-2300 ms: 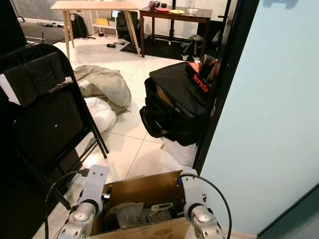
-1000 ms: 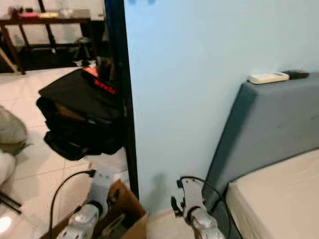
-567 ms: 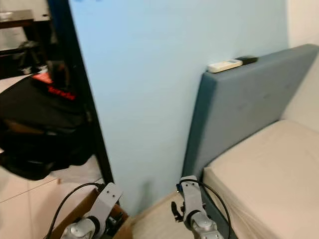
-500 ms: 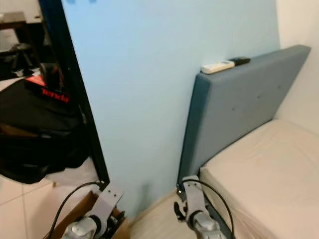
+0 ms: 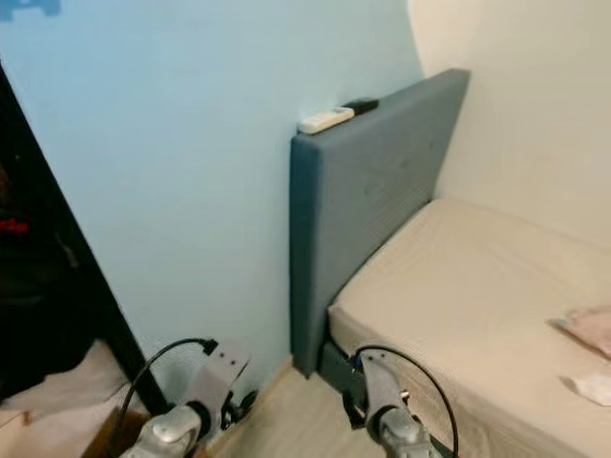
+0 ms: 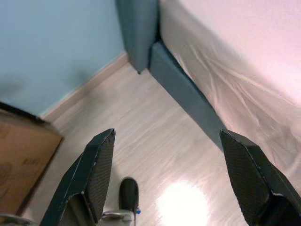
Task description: Clean up the room
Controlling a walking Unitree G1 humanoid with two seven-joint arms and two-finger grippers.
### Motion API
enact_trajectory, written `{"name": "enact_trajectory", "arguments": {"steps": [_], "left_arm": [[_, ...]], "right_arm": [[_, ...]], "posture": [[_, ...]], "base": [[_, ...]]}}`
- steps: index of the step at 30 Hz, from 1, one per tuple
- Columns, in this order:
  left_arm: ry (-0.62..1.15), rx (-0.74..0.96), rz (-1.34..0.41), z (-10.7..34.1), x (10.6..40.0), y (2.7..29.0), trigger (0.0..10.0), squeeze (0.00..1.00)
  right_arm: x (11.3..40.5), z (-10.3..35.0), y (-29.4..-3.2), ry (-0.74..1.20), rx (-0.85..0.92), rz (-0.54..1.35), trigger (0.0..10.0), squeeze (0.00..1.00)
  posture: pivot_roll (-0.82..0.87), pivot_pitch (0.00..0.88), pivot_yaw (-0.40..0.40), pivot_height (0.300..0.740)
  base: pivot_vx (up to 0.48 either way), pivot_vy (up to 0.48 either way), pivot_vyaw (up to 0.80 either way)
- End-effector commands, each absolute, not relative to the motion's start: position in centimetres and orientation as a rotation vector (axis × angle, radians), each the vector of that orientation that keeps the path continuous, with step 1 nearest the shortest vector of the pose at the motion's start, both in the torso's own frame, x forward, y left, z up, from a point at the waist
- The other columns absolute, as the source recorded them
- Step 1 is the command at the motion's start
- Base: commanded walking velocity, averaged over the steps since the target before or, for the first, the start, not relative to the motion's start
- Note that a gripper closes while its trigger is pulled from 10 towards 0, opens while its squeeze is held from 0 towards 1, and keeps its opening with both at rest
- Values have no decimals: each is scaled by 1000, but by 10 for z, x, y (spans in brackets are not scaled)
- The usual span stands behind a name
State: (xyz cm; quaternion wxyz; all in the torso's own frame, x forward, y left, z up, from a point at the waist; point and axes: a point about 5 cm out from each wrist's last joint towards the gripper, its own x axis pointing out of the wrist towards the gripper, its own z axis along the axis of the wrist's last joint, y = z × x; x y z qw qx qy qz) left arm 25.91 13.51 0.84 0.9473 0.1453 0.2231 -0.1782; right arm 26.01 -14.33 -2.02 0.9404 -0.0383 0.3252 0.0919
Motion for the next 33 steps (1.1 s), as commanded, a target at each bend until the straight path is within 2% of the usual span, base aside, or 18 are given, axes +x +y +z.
{"name": "enact_trajectory", "arguments": {"steps": [1, 5, 25, 33], "left_arm": [[454, 292, -350, 7, 259, 136, 10000, 0], [407, 248, -249, 15, 268, 140, 10000, 0], [370, 241, -229, 18, 269, 135, 10000, 0], [393, 240, -75, 12, 268, 153, 10000, 0]], "right_arm": [[256, -24, -143, 682, -71, 188, 10000, 0], [258, -22, -143, 666, -67, 181, 10000, 0], [258, -21, -143, 653, -71, 179, 10000, 0], [263, -12, -144, 575, -76, 168, 10000, 0]], "posture": [[-16, 37, -41, 740], [-15, 41, -44, 740], [-17, 46, -40, 740], [-22, 44, -35, 740]], "base": [[0, 0, -800], [0, 0, -800], [0, 0, -800], [0, 0, -800]]}}
